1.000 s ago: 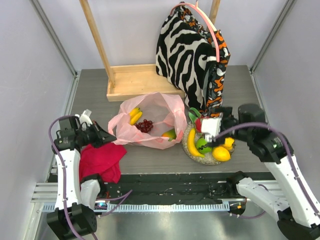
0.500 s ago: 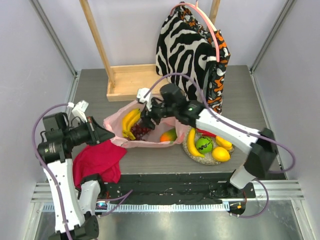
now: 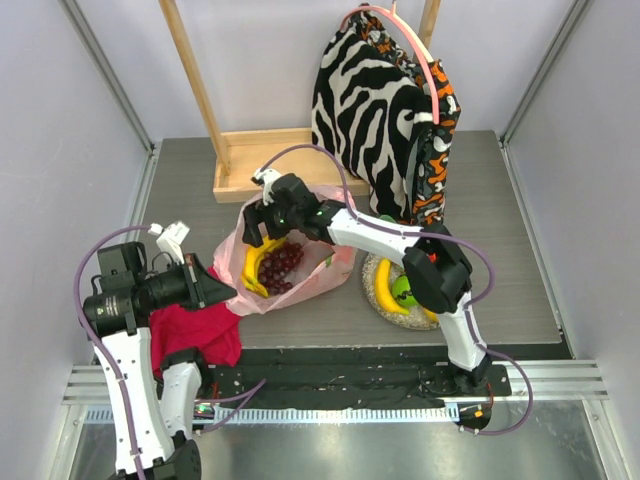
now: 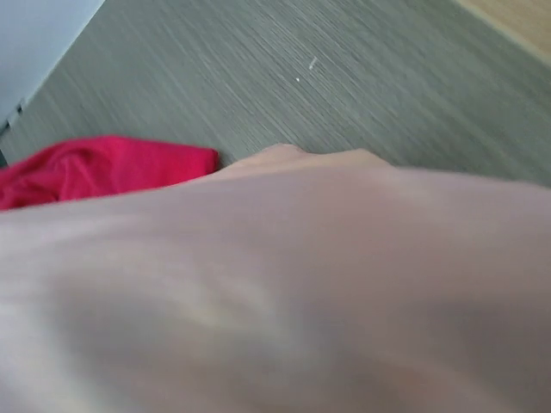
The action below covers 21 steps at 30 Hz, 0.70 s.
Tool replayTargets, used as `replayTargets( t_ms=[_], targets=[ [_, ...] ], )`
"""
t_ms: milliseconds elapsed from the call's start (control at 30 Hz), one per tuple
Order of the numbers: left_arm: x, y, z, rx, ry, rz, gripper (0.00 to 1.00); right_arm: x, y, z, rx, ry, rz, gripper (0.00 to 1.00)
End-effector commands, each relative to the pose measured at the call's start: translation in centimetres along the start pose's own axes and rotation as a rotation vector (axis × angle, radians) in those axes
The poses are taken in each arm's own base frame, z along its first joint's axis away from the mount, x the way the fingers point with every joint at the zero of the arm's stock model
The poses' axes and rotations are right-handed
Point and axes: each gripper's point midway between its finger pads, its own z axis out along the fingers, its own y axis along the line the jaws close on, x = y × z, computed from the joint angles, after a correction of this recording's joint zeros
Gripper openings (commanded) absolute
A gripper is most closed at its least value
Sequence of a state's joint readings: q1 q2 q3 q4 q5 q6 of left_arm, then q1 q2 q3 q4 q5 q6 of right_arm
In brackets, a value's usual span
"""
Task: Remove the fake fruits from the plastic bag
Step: Take out the fake fruit from the plastic bag.
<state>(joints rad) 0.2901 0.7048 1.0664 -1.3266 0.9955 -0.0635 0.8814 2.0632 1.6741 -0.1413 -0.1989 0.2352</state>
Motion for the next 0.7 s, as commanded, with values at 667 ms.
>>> replayTargets(
  t_ms=[667],
  targets=[
    [0.8, 1.1, 1.0, 0.012, 0.026, -0.053, 0.00, 3.2, -0.8, 2.1, 0.191, 0.097, 0.560, 0.81]
  ],
)
